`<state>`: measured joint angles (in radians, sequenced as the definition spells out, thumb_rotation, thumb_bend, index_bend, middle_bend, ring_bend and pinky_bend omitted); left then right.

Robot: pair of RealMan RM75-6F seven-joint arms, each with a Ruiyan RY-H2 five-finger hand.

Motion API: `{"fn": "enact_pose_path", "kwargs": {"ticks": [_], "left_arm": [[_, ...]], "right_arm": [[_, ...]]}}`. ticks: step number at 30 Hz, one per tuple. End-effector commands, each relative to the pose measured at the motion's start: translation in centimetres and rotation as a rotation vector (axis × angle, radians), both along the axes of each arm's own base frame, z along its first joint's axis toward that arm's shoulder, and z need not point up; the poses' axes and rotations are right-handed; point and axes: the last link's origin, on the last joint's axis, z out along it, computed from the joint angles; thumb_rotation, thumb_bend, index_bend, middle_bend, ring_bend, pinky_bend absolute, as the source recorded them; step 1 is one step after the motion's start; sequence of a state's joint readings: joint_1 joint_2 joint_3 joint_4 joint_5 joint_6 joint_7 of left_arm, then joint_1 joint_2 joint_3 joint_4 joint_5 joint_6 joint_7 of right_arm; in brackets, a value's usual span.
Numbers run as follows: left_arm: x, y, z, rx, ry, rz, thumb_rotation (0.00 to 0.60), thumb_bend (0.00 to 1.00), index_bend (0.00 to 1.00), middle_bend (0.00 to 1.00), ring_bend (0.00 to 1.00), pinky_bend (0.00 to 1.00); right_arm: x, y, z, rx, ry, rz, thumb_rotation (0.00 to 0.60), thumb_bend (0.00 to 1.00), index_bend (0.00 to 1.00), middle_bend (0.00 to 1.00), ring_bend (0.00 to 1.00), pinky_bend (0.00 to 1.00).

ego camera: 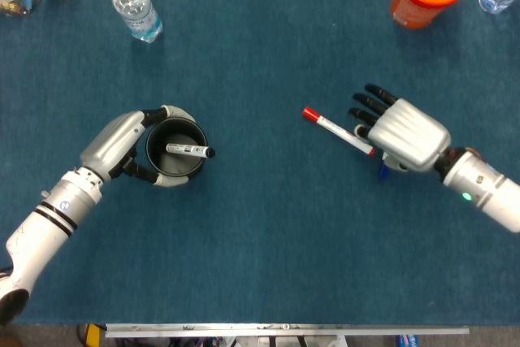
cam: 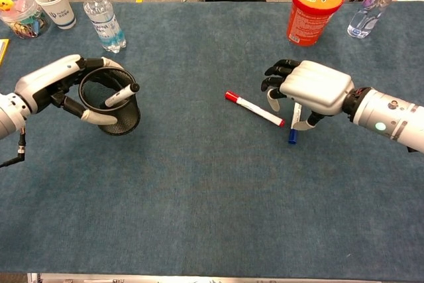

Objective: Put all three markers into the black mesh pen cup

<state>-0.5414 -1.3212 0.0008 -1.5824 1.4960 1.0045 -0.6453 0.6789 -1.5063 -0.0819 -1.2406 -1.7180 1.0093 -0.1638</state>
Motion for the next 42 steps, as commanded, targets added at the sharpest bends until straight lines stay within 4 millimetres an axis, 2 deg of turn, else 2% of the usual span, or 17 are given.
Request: {"fn": "enact_pose_path", "kwargs": {"ticks": [1,23,35,42], "left_arm": [[0.0,0.0,0.0,-0.001,0.000,0.000,0.600,0.11,0.30,0.35,0.33,0.23],[-0.1,-0.3,0.1,0.002,-0.004,0.003,0.600,0.11,0.30,0.35,0.33,0.23],[-0.5,-0.3,0.4,0.009,-0.004,0.010,0.600,0.11,0.30,0.35,0.33,0.23],[-0.6,-0.4,0.4,0.011,-0.006,0.010,0.600,0.11,0.30,0.35,0.33,0.23]], "right_arm": [[-0.1,0.7,0.1,0.016,0.005,0.014,0.600,0.14,0.49,0.25,0.13,0.12],[-1.4,1.7,-0.2,0.046,0.123,0.079,0.600,0.18,0.49,0.25,0.13,0.12],[-1.1,1.6,-1.0,0.053,0.151,0.100,0.600,0.25,0.50,0.25,0.13,0.12],[-1.2,1.7,-1.1,0.055,0.163,0.111,0.600,0.25,0.51,0.25,0.13,0.12]]}}
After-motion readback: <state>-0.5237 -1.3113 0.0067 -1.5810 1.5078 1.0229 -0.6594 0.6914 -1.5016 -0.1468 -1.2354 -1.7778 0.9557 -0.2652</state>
